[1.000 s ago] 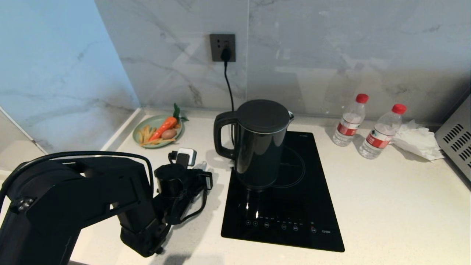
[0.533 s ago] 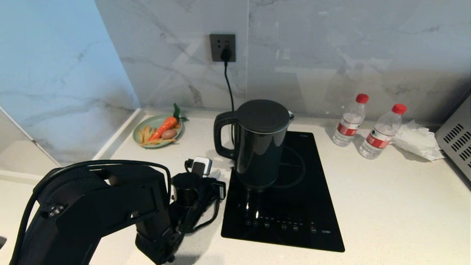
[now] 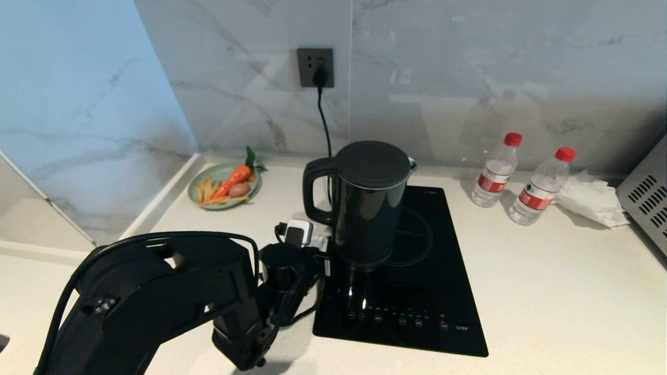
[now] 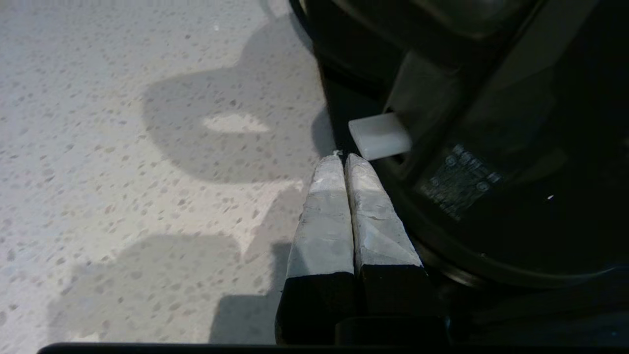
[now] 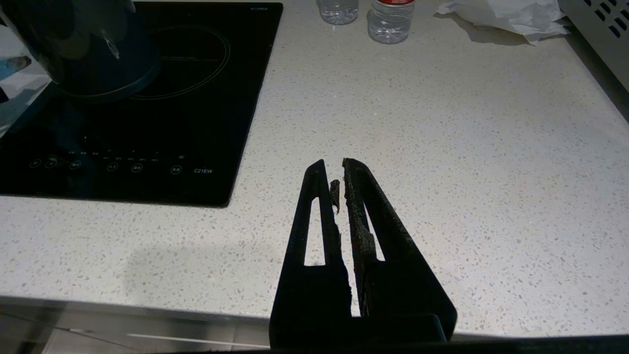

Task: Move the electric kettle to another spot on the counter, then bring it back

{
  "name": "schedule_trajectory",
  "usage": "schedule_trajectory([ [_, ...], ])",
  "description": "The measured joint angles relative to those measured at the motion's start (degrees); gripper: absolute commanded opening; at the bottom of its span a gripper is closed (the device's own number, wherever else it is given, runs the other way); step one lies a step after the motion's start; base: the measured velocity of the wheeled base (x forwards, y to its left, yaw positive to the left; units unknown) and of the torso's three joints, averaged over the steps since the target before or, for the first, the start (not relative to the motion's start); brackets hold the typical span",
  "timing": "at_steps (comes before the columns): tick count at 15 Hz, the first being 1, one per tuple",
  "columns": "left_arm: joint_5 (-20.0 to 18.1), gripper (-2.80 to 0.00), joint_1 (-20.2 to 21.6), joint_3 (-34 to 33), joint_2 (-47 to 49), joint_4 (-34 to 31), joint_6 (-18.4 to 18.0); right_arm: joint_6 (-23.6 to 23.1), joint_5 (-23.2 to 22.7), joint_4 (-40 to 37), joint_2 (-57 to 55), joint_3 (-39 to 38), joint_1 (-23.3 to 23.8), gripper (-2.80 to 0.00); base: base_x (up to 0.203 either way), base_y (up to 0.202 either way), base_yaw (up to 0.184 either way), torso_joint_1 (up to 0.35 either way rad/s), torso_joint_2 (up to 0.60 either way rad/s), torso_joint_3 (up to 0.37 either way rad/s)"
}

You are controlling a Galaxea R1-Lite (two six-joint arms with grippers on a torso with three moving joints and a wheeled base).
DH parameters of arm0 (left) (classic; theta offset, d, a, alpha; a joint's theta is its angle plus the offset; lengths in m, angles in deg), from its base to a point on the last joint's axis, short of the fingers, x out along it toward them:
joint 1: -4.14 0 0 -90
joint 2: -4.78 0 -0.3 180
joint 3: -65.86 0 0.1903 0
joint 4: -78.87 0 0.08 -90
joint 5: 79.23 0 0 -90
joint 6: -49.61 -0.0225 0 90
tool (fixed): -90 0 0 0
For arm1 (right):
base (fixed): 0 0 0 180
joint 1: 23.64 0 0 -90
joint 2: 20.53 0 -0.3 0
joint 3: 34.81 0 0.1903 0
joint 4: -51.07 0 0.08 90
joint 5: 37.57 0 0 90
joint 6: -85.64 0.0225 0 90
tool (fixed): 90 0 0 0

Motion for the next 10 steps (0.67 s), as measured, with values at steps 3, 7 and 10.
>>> schedule_trajectory([
  [3,2.14,-2.80,-0.63,2.72,0.77,-0.23,-0.02,0.00,-0.02,0.02,0.00,0.00,0.05,-2.80,0.000,0.000,0.000,0.000,0.00,0.000],
  [7,2.94,-2.80,-0.76,4.30,1.17,-0.07,-0.18,0.00,0.00,0.02,0.00,0.00,0.00,-2.80,0.000,0.000,0.000,0.000,0.00,0.000],
  [10,2.94,-2.80,-0.45,3.85,1.19,0.16,-0.20,0.00,0.00,0.00,0.00,0.00,0.00,-2.80,0.000,0.000,0.000,0.000,0.00,0.000],
])
